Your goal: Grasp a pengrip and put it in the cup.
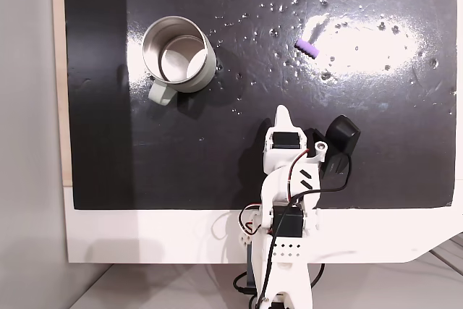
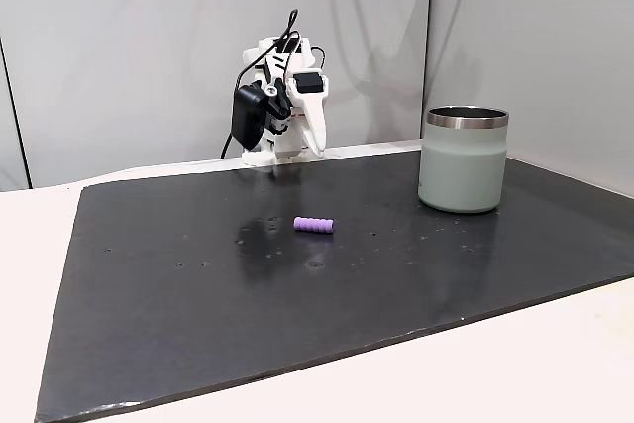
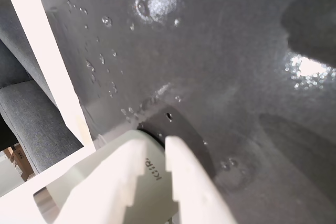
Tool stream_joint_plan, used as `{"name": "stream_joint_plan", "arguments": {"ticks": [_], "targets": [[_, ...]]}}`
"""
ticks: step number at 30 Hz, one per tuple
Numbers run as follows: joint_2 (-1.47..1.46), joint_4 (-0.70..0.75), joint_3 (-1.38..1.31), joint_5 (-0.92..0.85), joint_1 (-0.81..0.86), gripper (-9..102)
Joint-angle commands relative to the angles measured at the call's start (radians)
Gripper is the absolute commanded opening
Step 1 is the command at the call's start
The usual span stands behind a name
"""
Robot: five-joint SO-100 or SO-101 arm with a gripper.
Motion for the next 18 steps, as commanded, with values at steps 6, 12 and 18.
{"name": "stream_joint_plan", "arguments": {"ticks": [6, 12, 18], "targets": [[0.009, -0.025, -0.008, -0.026, -0.026, 0], [0.009, 0.000, -0.040, -0.038, -0.017, 0], [-0.025, 0.003, -0.186, -0.063, 0.002, 0]]}}
